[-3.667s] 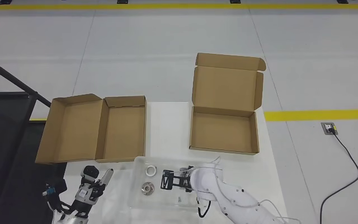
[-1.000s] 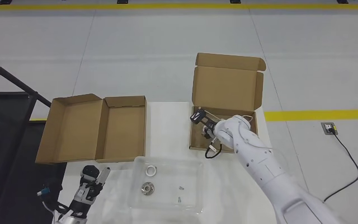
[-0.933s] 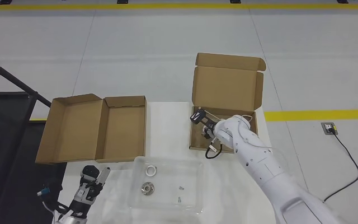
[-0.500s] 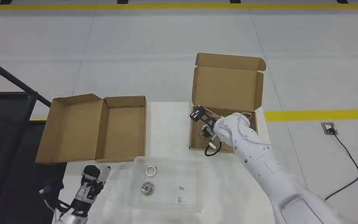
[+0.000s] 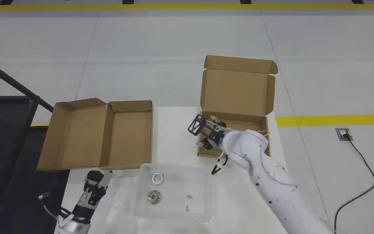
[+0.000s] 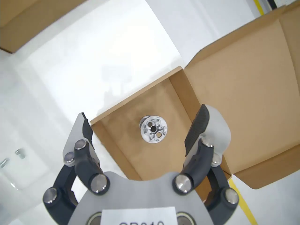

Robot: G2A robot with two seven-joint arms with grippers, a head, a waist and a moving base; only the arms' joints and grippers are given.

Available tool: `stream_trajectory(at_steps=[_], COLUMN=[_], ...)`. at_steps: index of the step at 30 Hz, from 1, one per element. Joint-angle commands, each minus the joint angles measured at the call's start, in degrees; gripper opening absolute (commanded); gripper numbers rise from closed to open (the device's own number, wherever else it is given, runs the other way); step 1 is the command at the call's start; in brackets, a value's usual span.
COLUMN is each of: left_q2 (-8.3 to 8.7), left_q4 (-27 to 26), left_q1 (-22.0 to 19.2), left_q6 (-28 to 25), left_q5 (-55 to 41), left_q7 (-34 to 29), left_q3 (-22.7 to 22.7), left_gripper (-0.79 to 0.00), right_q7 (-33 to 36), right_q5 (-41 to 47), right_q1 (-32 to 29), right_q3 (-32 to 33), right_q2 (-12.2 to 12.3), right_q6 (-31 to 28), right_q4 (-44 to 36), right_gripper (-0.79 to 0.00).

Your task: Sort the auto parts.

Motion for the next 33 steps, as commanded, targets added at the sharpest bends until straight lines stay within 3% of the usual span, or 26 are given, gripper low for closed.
stream_trajectory(at_steps=[1,6,9,28,33], left_q2=[0.0,0.0,0.0,0.0,0.0], left_q4=[0.1,0.1,0.1,0.1,0.1], left_q1=[-0.1,-0.1,-0.1,-0.1,-0.1], left_q6=[0.1,0.1,0.1,0.1,0.1], left_q5=[-0.4,-0.4,-0.4,-0.4,-0.4], left_q7=[-0.2,-0.2,-0.2,-0.2,-0.2], left_q3=[-0.1,-0.1,-0.1,-0.1,-0.1], left_gripper=[0.0,0.0,0.0,0.0,0.0], right_q7=[1.7,4.9,6.6,6.5,12.5], right_q5=[-0.8,-1.7,-1.1,-2.2,-6.8], right_q1=[-4.7,-13.3,-15.2,-16.8,-21.1], right_q3=[1.6,2.2,0.4,-2.1,-7.4], right_q2=[0.8,2.0,2.1,2.0,1.5], right_q6=[-2.0,-6.2,-7.8,-7.5,-0.1], right_q4=[-8.3,-21.4,-23.9,-24.1,-26.1], right_gripper=[0.0,0.0,0.0,0.0,0.0])
